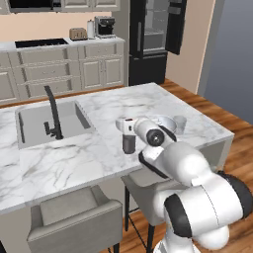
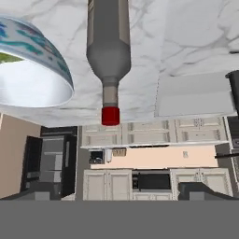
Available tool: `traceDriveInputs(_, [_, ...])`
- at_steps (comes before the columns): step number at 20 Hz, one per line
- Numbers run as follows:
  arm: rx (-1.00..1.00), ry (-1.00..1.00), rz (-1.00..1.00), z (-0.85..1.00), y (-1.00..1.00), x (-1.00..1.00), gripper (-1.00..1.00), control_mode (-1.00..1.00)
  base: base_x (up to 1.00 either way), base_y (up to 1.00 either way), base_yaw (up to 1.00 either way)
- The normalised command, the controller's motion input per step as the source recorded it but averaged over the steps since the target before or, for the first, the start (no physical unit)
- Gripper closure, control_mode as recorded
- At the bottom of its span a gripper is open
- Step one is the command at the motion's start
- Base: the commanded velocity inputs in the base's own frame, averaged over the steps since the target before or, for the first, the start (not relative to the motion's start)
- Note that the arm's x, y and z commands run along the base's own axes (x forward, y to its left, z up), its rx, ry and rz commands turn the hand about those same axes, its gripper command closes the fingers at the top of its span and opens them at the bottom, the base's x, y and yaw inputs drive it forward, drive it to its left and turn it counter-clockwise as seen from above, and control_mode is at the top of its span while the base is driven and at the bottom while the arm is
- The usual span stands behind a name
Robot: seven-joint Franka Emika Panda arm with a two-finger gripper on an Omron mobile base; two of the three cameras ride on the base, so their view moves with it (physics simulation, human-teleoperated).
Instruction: There is a bowl on the dining counter. Grab a lemon wedge from the fridge and place it in the bowl. Then get the liquor bottle and glass cup from the cabinet and place them next to the bowl.
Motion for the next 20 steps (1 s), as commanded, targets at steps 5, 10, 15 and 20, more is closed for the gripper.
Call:
traceDriveInputs(5, [0.00, 0.09, -0.04, 1.00, 0.00, -0.81, -1.00, -1.00, 0.00, 0.00, 0.00])
traceDriveInputs(10, [-0.01, 0.11, -0.08, 1.00, 0.00, -0.90, -1.00, -1.00, 0.00, 0.00, 0.00])
traceDriveInputs(15, [-0.05, 0.11, -0.10, 1.00, 0.04, -0.98, -1.00, -1.00, 0.00, 0.00, 0.00])
traceDriveInputs(20, [-0.13, 0.25, -0.08, 0.94, 0.18, -0.98, -1.00, -1.00, 0.00, 0.00, 0.00])
